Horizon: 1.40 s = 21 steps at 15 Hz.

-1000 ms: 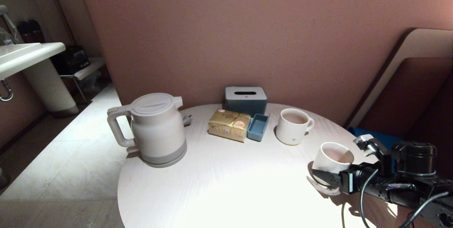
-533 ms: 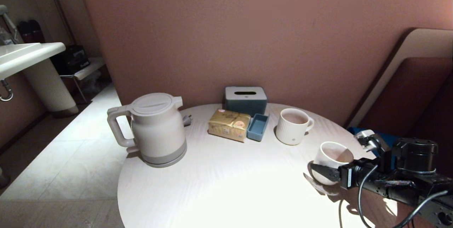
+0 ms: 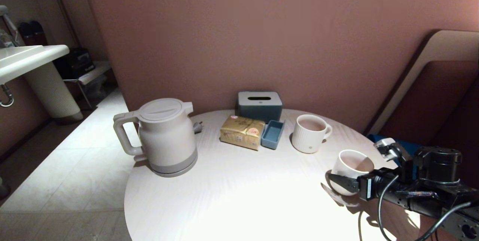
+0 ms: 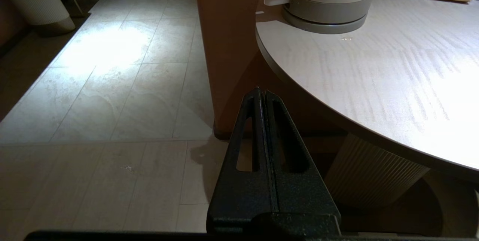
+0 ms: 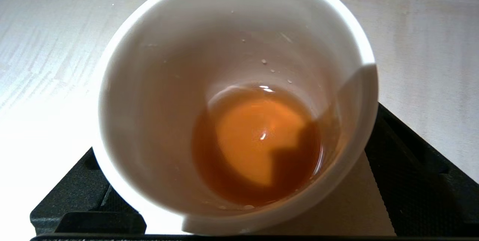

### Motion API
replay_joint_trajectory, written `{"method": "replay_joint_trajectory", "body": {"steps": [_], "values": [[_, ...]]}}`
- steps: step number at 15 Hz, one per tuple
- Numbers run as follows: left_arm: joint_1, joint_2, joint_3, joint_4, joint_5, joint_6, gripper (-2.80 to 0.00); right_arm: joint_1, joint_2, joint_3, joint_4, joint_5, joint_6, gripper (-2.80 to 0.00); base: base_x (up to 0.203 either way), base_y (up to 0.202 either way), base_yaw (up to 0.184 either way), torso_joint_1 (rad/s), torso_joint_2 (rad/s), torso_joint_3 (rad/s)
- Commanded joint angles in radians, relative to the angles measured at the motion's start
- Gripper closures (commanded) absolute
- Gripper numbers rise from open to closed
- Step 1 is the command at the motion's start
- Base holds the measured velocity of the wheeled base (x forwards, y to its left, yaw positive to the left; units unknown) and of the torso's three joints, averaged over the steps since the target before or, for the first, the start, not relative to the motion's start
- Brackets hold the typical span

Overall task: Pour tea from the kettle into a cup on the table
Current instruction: Pick up the cup

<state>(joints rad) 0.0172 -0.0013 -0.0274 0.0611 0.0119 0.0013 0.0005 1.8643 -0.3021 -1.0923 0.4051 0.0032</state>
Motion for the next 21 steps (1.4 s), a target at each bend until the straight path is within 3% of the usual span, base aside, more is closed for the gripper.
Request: {"method": "replay_joint_trajectory", "body": {"steps": [1,10,11,21], "values": [[0.000,0.001,0.000,0.000,0.000,0.000,0.00,0.001,-0.002,-0.002,-0.006,0.002,0.000,-2.80,0.000,0.000,0.000,0.000,0.00,0.000],[0.001,0.001,0.000,0.000,0.000,0.000,0.00,0.000,0.004,0.000,-0.045,-0.005,-0.002,-2.80,0.000,0.000,0.000,0.000,0.00,0.000],[0.000,0.001,0.000,0.000,0.000,0.000,0.00,0.001,0.011,0.000,-0.047,-0.005,-0.004,0.00,0.000,0.000,0.000,0.000,0.00,0.000],[0.000,0.001,0.000,0.000,0.000,0.000,0.00,0.001,-0.002,-0.002,-0.050,-0.003,-0.008,0.00,0.000,0.000,0.000,0.000,0.00,0.000]]}}
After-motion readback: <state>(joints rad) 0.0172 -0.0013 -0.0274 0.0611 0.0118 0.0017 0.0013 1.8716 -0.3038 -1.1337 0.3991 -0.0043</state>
